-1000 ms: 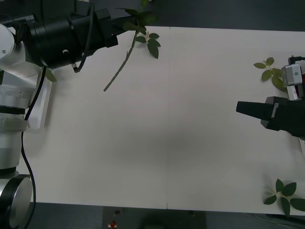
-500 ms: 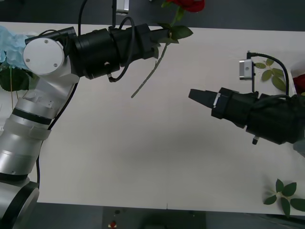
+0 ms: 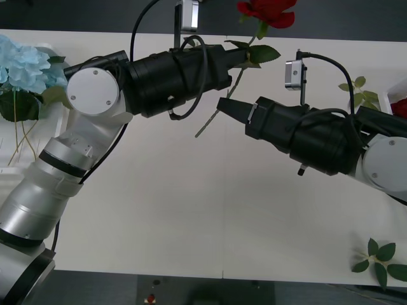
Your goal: Put the red flowers into the right box and the blue flowers into the left box
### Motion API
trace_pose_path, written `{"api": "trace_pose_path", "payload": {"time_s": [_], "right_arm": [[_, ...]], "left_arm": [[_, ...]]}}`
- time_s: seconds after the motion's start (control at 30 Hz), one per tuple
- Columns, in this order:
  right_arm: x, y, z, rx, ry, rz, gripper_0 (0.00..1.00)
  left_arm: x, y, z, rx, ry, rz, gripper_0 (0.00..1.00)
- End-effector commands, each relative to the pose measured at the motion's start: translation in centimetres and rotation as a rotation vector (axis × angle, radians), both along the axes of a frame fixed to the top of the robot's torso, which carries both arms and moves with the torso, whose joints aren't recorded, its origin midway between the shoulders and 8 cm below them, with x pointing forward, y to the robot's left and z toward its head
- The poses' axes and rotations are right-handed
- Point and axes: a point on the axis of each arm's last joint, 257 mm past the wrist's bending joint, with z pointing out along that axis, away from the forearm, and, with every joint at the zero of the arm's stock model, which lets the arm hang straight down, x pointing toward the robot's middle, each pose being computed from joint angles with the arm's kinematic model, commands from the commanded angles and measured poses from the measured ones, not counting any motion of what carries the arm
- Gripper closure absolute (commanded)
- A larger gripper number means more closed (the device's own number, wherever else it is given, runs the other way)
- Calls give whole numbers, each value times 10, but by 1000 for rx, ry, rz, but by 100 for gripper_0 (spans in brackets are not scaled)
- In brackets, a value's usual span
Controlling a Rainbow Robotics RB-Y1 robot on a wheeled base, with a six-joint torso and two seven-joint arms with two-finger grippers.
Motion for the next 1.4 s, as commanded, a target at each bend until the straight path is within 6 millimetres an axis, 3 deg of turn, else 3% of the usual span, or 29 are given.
{"api": "trace_pose_path", "payload": {"time_s": [0.03, 0.27, 0.57, 0.6, 0.63, 0.67, 0.7, 1.23, 1.27, 1.33, 1.4], "right_arm": [[16, 19, 17, 57, -13, -1, 0], [26, 28, -3, 33, -6, -5, 0], [21, 34, -14, 13, 7, 11, 0], [21, 34, -16, 11, 7, 10, 8], [21, 35, -16, 8, 4, 12, 29], [20, 35, -17, 5, 4, 14, 70], [20, 35, -17, 5, 4, 14, 97], [25, 28, -23, -4, 15, -1, 100], [25, 26, -23, -5, 18, -4, 100], [26, 23, -23, -10, 18, -8, 100], [28, 18, -25, -19, 19, -14, 100]], "left_arm": [[-5, -5, 8, 0, -61, 12, 100], [-5, -8, 8, -2, -66, 15, 100], [-5, -7, 9, -1, -71, 16, 100], [-5, -7, 9, 0, -73, 16, 100], [-5, -7, 9, 0, -73, 16, 100], [-4, -7, 10, -4, -73, 20, 100], [-4, -7, 10, -4, -74, 21, 100], [-3, -3, 12, -9, -76, 21, 98], [-4, -3, 13, -15, -72, 18, 53], [-4, -3, 13, -15, -73, 18, 0], [-6, -4, 14, -26, -63, 11, 0]]}}
